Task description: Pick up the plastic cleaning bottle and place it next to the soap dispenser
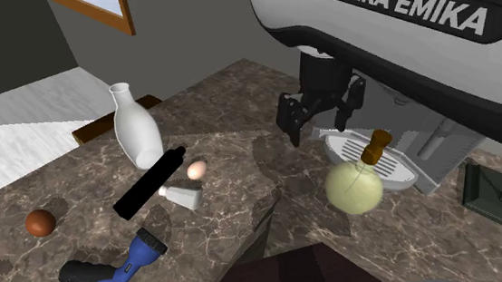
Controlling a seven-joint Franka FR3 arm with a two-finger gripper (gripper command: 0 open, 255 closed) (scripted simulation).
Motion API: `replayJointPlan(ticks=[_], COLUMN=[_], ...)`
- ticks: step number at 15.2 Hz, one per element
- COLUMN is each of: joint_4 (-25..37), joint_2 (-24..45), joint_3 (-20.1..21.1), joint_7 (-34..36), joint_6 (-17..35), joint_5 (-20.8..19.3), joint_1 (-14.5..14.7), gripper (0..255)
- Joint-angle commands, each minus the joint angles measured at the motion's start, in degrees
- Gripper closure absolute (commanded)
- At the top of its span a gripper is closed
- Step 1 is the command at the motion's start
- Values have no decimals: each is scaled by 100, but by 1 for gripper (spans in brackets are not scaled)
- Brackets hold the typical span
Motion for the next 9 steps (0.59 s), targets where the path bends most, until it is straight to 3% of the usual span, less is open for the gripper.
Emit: replayJointPlan(ticks=[1,9], joint_4=[0,-405], joint_2=[0,473], joint_3=[0,954], joint_7=[0,1670], joint_6=[0,907], joint_5=[0,769], joint_1=[0,111], gripper=[0,0])
